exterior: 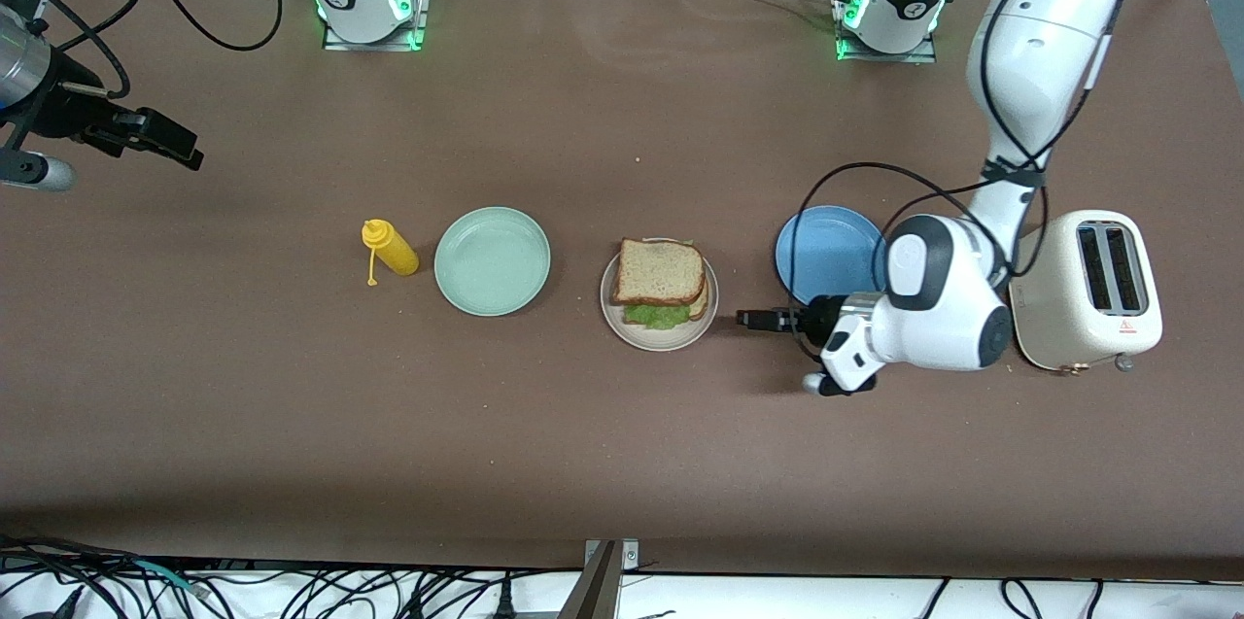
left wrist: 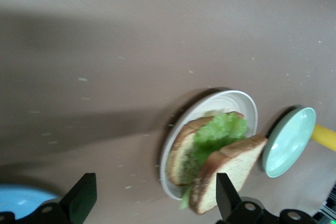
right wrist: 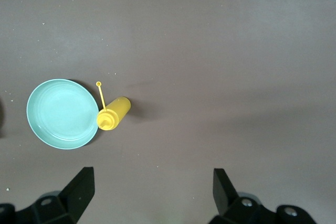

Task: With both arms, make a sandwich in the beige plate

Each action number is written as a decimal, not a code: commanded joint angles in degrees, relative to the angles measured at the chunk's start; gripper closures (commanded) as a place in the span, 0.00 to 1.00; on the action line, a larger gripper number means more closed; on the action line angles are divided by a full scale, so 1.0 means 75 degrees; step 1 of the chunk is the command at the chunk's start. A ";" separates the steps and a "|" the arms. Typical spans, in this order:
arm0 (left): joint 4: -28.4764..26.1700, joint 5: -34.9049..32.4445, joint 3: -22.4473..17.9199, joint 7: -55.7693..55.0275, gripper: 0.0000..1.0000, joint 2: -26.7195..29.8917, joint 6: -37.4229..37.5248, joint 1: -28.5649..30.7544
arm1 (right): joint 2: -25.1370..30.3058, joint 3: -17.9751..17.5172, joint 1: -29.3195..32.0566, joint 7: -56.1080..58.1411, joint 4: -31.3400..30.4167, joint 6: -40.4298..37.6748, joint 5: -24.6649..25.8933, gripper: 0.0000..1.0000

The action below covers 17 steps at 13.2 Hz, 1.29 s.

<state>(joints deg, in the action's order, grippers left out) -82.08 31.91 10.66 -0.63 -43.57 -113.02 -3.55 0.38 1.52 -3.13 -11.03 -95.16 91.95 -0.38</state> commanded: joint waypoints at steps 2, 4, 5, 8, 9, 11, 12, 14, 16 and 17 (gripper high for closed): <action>-0.0083 -0.1391 0.0032 -0.0151 0.00 0.0687 0.1028 0.0834 | 0.0079 -0.0039 0.0031 0.0053 0.0008 -0.0014 -0.0055 0.00; -0.0094 -0.2153 0.0032 -0.0151 0.00 0.0921 0.1392 0.1140 | 0.0079 -0.0039 0.0031 0.0053 -0.0004 -0.0014 -0.0067 0.00; -0.0141 -0.2539 0.0020 -0.0186 0.00 0.1061 0.1556 0.1188 | 0.0079 -0.0039 0.0031 0.0053 0.0008 -0.0014 -0.0078 0.00; -0.0130 -0.3911 -0.0003 -0.0303 0.00 0.1448 0.2037 0.1398 | 0.0079 -0.0039 0.0031 0.0064 -0.0004 -0.0014 -0.0079 0.00; -0.0141 -0.4077 -0.0015 -0.0303 0.00 0.1612 0.2212 0.1446 | 0.0079 -0.0039 0.0031 0.0065 -0.0004 -0.0014 -0.0079 0.00; -0.0153 -0.4521 -0.0015 -0.0361 0.00 0.1975 0.2680 0.1574 | 0.0079 -0.0039 0.0031 0.0065 0.0008 -0.0014 -0.0079 0.00; -0.0153 -0.4698 -0.0015 -0.0571 0.00 0.2151 0.2880 0.1610 | 0.0079 -0.0039 0.0031 0.0065 0.0008 -0.0014 -0.0090 0.00; -0.0142 -0.5038 -0.0015 -0.0702 0.00 0.2421 0.3056 0.1739 | 0.0079 -0.0039 0.0031 0.0065 0.0008 -0.0014 -0.0090 0.00; -0.0118 -0.5598 -0.0015 -0.0702 0.00 0.2643 0.3372 0.1739 | 0.0079 -0.0039 0.0031 0.0065 0.0008 -0.0014 -0.0090 0.00; -0.0118 -0.5787 -0.0003 -0.0713 0.00 0.2796 0.3548 0.1739 | 0.0079 -0.0028 0.0031 0.0053 -0.0004 -0.0014 -0.0090 0.00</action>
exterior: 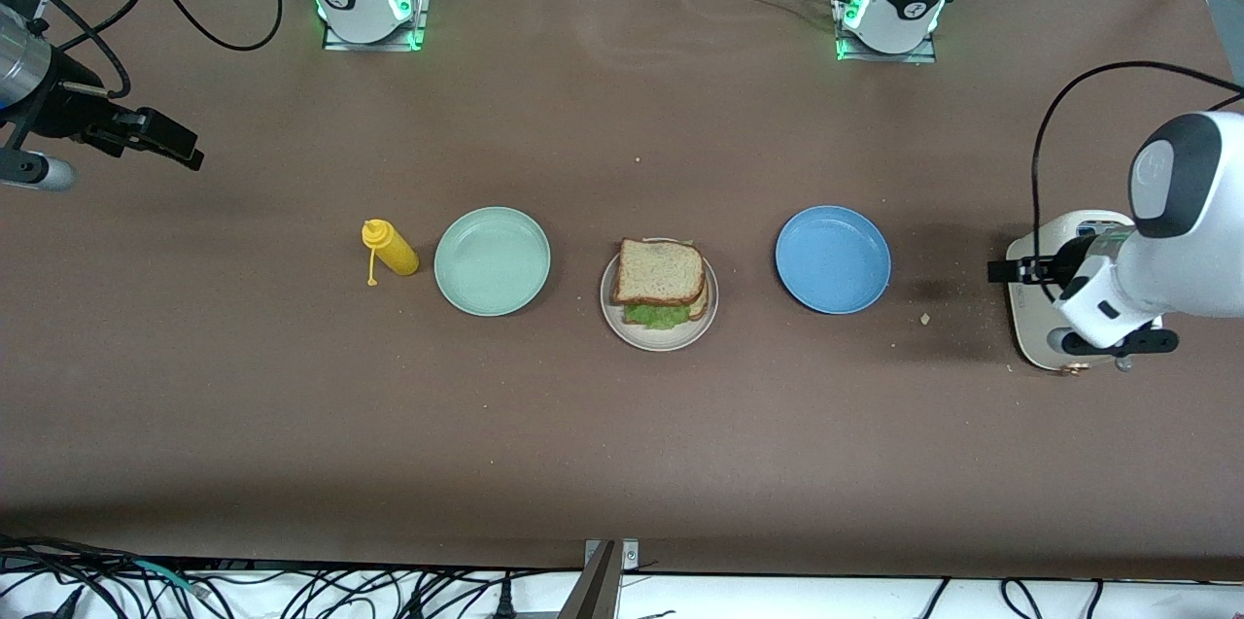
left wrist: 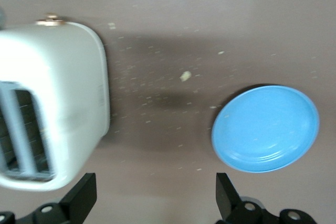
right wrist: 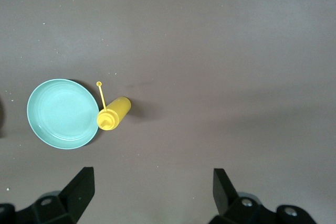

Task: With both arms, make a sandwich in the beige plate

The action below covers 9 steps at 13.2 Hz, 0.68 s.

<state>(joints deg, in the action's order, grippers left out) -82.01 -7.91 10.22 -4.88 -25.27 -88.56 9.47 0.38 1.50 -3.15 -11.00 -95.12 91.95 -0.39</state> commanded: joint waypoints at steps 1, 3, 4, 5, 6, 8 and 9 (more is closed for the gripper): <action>-0.0140 -0.0480 0.0067 -0.0158 0.00 0.0531 0.0369 0.0004 | 0.0079 -0.0035 0.0033 0.0060 -0.0009 -0.0013 -0.0088 0.00; -0.0152 -0.0388 0.0102 -0.0158 0.00 0.0836 0.0592 0.0004 | 0.0079 -0.0036 0.0033 0.0049 0.0003 -0.0013 -0.0088 0.00; -0.0175 -0.0375 0.0113 -0.0158 0.00 0.1035 0.0732 0.0004 | 0.0079 -0.0036 0.0033 0.0060 -0.0009 -0.0013 -0.0088 0.00; -0.0175 -0.0363 0.0125 -0.0147 0.00 0.1199 0.0942 0.0004 | 0.0079 -0.0024 0.0033 0.0049 0.0003 -0.0013 -0.0088 0.00; -0.0187 -0.0363 0.0137 -0.0158 0.00 0.1375 0.1037 0.0004 | 0.0079 -0.0035 0.0033 0.0049 -0.0009 -0.0013 -0.0088 0.00; -0.0432 -0.0096 0.0137 -0.0147 0.00 0.1784 0.1132 0.0015 | 0.0079 -0.0036 0.0033 0.0060 -0.0009 -0.0013 -0.0088 0.00; -0.0468 0.0069 0.0137 -0.0147 0.00 0.1937 0.1132 0.0015 | 0.0079 -0.0036 0.0033 0.0049 -0.0009 -0.0013 -0.0088 0.00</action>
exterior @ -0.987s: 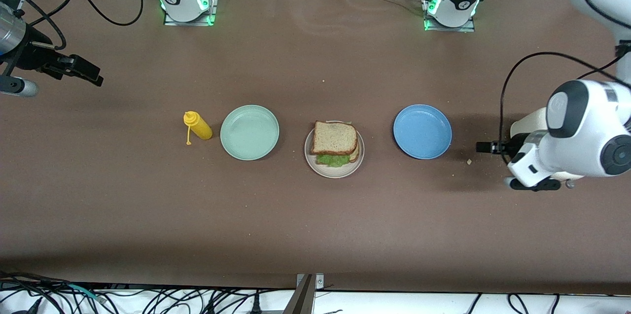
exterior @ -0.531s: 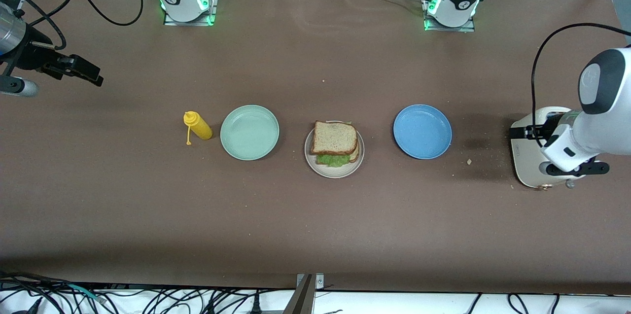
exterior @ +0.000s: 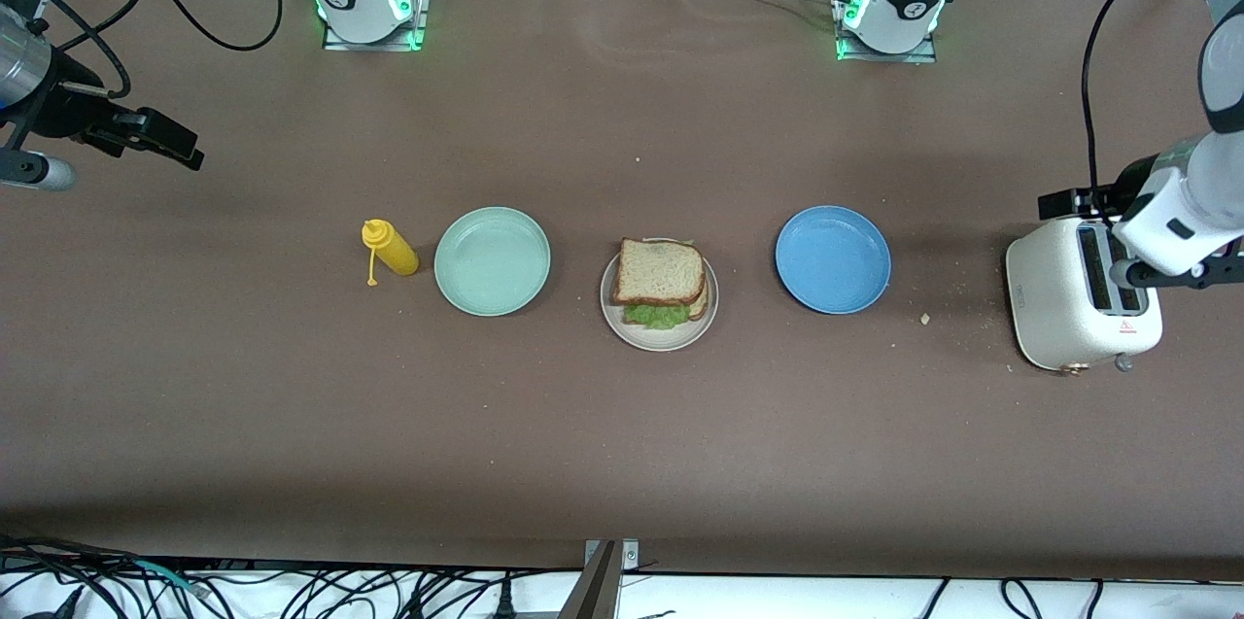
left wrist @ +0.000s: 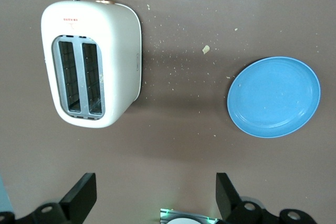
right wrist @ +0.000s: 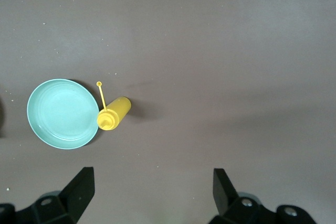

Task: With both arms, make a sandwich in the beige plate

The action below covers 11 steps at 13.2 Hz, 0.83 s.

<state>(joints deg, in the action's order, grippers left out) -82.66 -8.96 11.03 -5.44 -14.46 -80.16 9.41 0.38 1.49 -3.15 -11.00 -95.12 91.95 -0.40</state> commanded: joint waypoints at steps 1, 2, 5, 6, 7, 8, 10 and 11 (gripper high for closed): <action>-0.0474 0.0338 0.0029 -0.0071 0.00 0.0684 0.0012 0.0022 | 0.0079 -0.0034 0.0034 0.0060 0.0002 -0.0013 -0.0088 0.00; -0.0649 0.0397 0.0041 -0.0071 0.00 0.0906 -0.0011 0.0022 | 0.0079 -0.0034 0.0034 0.0060 0.0002 -0.0013 -0.0088 0.00; -0.0955 0.0736 0.0193 -0.0071 0.00 0.1236 -0.0280 0.0010 | 0.0079 -0.0034 0.0034 0.0048 0.0002 -0.0013 -0.0088 0.00; -0.0920 0.0784 0.0228 -0.0071 0.00 0.1237 -0.0292 -0.0001 | 0.0079 -0.0034 0.0034 0.0048 0.0002 -0.0013 -0.0076 0.00; -0.0874 0.0831 0.0263 -0.0083 0.00 0.1225 -0.0362 -0.0001 | 0.0079 -0.0034 0.0034 0.0048 0.0002 0.0021 -0.0088 0.00; -0.0850 0.0924 0.0264 -0.0083 0.00 0.1225 -0.0421 -0.0001 | 0.0079 -0.0034 0.0034 0.0048 0.0002 0.0033 -0.0100 0.00; -0.0838 0.0995 0.0264 -0.0083 0.00 0.1237 -0.0678 0.0010 | 0.0079 -0.0023 0.0034 0.0048 0.0002 0.0022 -0.0111 0.00; -0.0838 0.1019 0.0264 -0.0083 0.00 0.1237 -0.0784 0.0022 | 0.0079 -0.0023 0.0034 0.0048 0.0002 0.0022 -0.0111 0.00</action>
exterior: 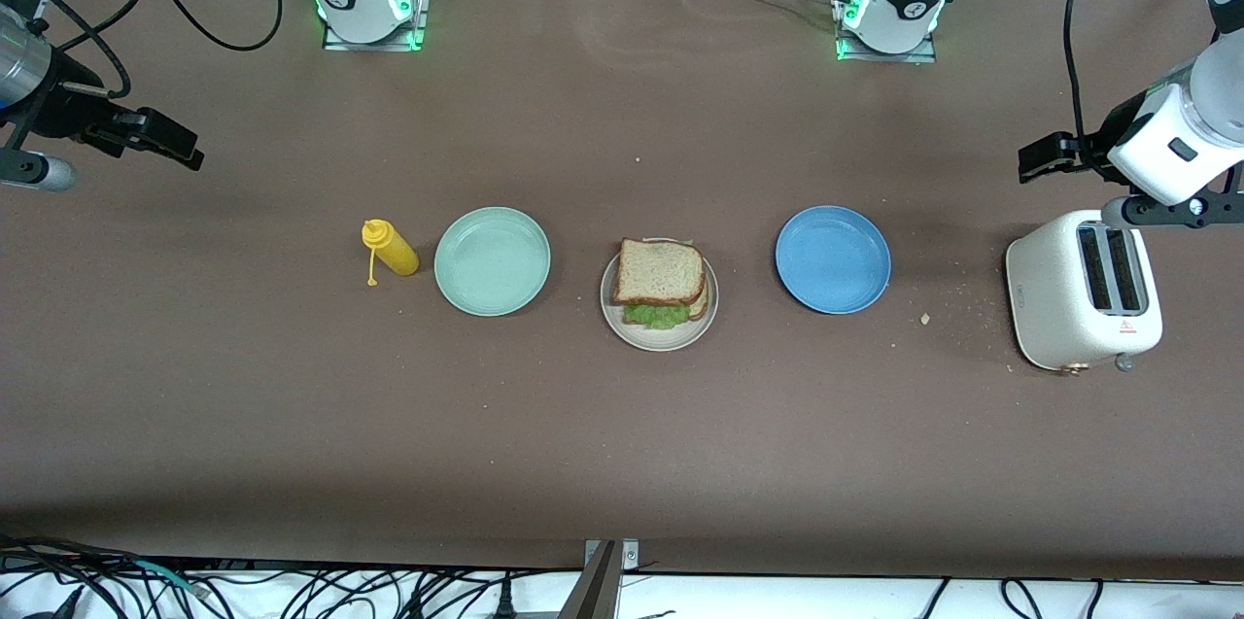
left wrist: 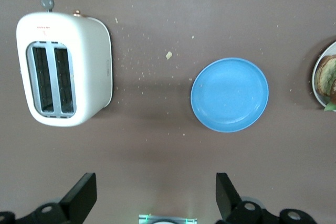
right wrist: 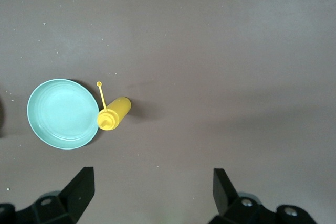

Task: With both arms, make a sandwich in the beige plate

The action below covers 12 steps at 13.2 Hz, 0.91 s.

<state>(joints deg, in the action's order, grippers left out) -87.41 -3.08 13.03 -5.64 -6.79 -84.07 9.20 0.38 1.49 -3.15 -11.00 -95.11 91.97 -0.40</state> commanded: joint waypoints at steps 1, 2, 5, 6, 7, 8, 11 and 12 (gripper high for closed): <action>-0.0205 0.0235 -0.0027 -0.0056 0.00 0.0225 -0.0310 0.0062 | 0.0079 -0.0023 0.0034 0.0048 0.0002 0.0018 -0.0110 0.00; -0.0205 0.0223 -0.0050 -0.0056 0.00 0.0226 -0.0427 0.0062 | 0.0079 -0.0023 0.0057 0.0048 0.0002 0.0018 -0.0110 0.00; -0.0217 0.0199 -0.0086 -0.0056 0.00 0.0226 -0.0673 0.0190 | 0.0079 -0.0023 0.0034 0.0048 0.0002 0.0018 -0.0099 0.00; -0.0229 0.0211 -0.0074 -0.0056 0.00 0.0226 -0.0720 0.0237 | 0.0079 -0.0023 0.0034 0.0060 0.0002 0.0018 -0.0099 0.00; -0.0217 0.0211 -0.0074 -0.0056 0.00 0.0226 -0.0732 0.0238 | 0.0079 -0.0023 0.0034 0.0072 0.0002 0.0007 -0.0087 0.00; -0.0217 0.0211 -0.0074 -0.0056 0.00 0.0226 -0.0756 0.0238 | 0.0079 -0.0023 0.0034 0.0072 0.0002 0.0007 -0.0087 0.00; -0.0217 0.0211 -0.0074 -0.0056 0.00 0.0237 -0.0756 0.0226 | 0.0079 -0.0011 0.0057 0.0049 0.0002 -0.0016 -0.0099 0.00; -0.0229 0.0211 -0.0074 -0.0056 0.00 0.0237 -0.0756 0.0237 | 0.0079 -0.0011 0.0057 0.0048 0.0002 -0.0040 -0.0099 0.00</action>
<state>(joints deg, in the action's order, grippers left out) -87.41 -3.04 12.35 -6.03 -6.72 -88.87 10.47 0.38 1.51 -3.12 -11.00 -95.11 91.97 -0.40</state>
